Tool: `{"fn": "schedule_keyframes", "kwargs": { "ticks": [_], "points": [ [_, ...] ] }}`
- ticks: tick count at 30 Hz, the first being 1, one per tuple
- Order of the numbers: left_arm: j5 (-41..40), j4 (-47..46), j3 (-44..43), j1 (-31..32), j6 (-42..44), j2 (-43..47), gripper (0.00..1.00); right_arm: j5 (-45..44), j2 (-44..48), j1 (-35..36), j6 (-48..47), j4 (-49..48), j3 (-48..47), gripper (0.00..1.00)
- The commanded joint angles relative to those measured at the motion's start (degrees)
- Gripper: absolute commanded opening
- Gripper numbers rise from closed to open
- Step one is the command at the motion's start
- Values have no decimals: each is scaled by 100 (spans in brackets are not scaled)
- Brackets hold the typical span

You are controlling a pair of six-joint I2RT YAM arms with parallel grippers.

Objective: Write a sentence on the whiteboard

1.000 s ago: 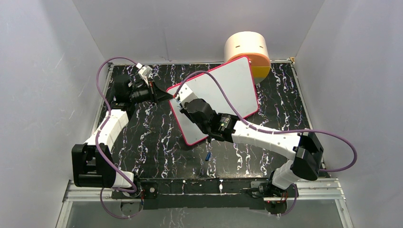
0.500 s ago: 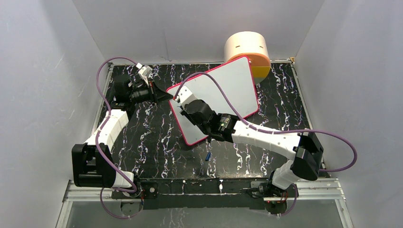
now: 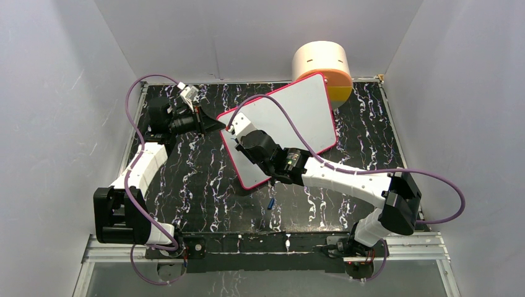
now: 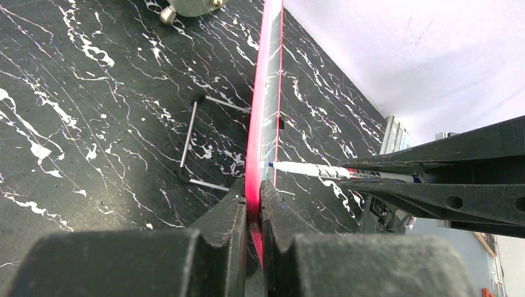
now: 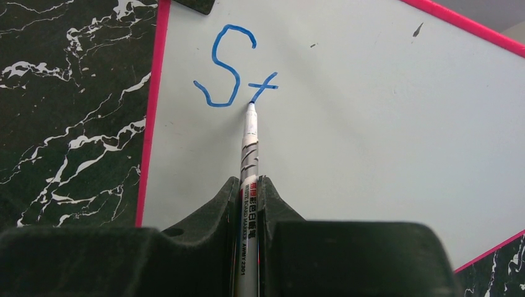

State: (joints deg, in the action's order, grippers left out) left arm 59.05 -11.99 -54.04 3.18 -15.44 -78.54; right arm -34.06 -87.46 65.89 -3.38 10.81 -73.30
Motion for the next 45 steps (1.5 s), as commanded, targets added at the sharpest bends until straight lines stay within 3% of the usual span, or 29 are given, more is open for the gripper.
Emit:
{"fn": "schedule_keyframes", "kwargs": {
  "ticks": [1,45],
  "points": [
    [17,329,25,182,428,-117,0,-158,97,-26,0,105,-115,0],
    [-35,414,12,197,498,-143,0,-278,445,-143,-275,-723,78,0]
  ]
}}
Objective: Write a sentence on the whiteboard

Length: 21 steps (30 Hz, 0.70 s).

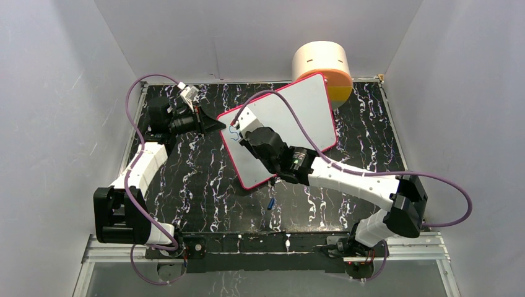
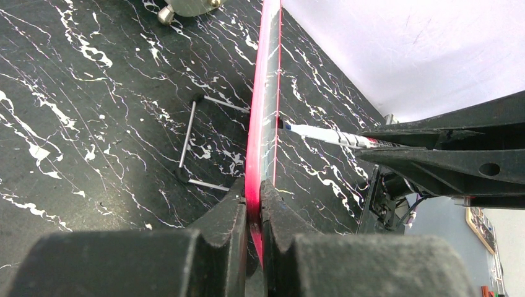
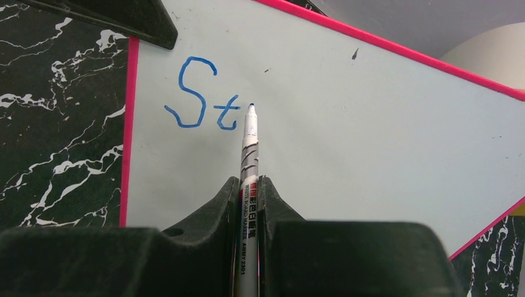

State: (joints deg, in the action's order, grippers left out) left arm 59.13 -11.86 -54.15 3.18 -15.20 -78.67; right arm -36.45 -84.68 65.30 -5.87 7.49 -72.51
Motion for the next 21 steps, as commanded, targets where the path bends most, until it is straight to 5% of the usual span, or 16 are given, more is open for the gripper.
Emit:
{"fn": "schedule_keyframes", "kwargs": {
  "ticks": [1,21],
  "points": [
    [-45,403,19,200,479,-131,0,-16,155,-100,-28,-412,-12,0],
    [-43,412,15,209,483,-148,0,156,-75,-150,-24,-331,-176,0]
  ]
}}
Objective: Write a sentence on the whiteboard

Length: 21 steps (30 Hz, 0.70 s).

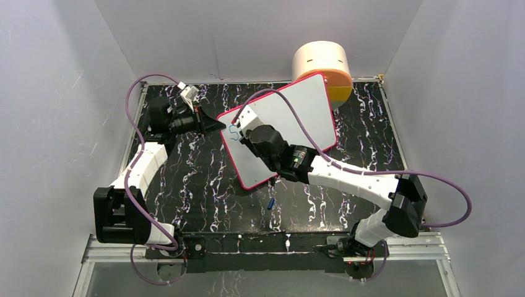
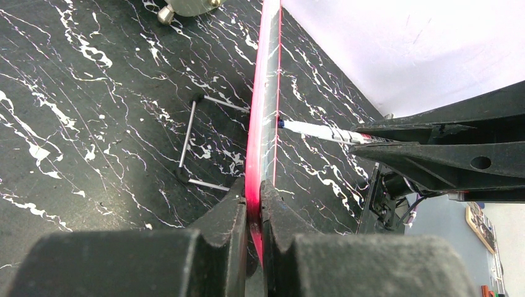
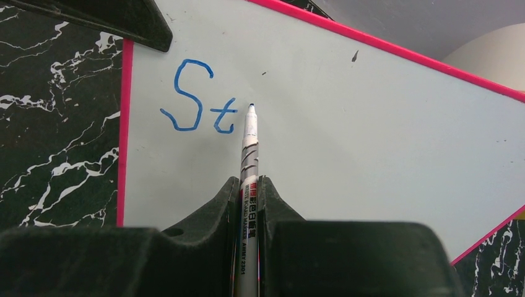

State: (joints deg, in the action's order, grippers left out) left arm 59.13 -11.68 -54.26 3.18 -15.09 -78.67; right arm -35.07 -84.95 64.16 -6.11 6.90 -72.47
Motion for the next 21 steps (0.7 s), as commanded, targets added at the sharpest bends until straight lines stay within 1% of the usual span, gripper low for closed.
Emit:
{"fn": "schedule_keyframes", "kwargs": {
  "ticks": [1,10,21],
  "points": [
    [-42,395,21,209,472,-148,0,24,-52,-38,4,-262,-180,0],
    [-40,404,19,209,481,-157,0,44,-139,-64,19,-232,-224,0],
    [-34,412,16,209,481,-148,0,-46,-158,-75,182,145,-268,0]
  ]
}}
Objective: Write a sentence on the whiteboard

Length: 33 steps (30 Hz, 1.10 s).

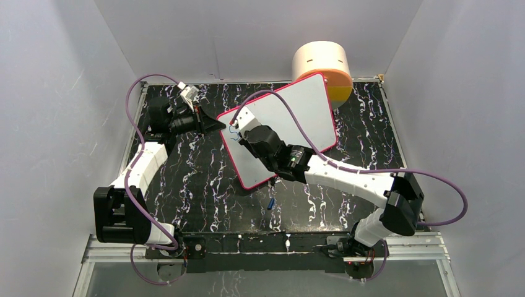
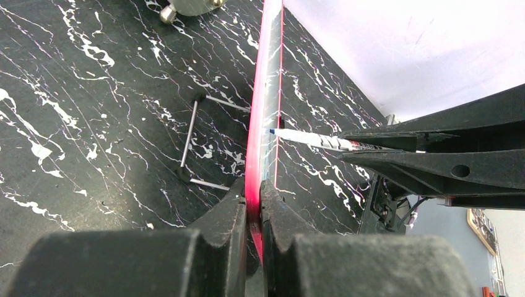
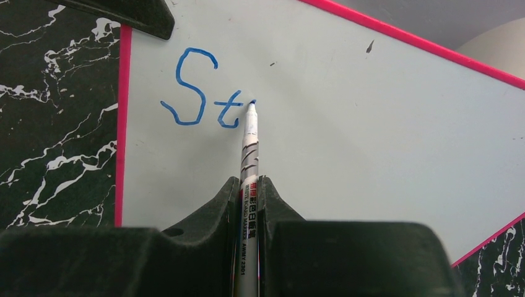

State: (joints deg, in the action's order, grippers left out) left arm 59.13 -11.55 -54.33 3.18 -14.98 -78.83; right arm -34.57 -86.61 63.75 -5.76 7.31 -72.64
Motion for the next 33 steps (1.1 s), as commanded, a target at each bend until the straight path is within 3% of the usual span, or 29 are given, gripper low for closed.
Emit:
{"fn": "schedule_keyframes", "kwargs": {
  "ticks": [1,33],
  "points": [
    [-36,399,19,209,468,-132,0,-88,11,-31,173,143,-243,0],
    [-26,397,10,209,461,-168,0,108,226,-32,514,470,-22,0]
  ]
}}
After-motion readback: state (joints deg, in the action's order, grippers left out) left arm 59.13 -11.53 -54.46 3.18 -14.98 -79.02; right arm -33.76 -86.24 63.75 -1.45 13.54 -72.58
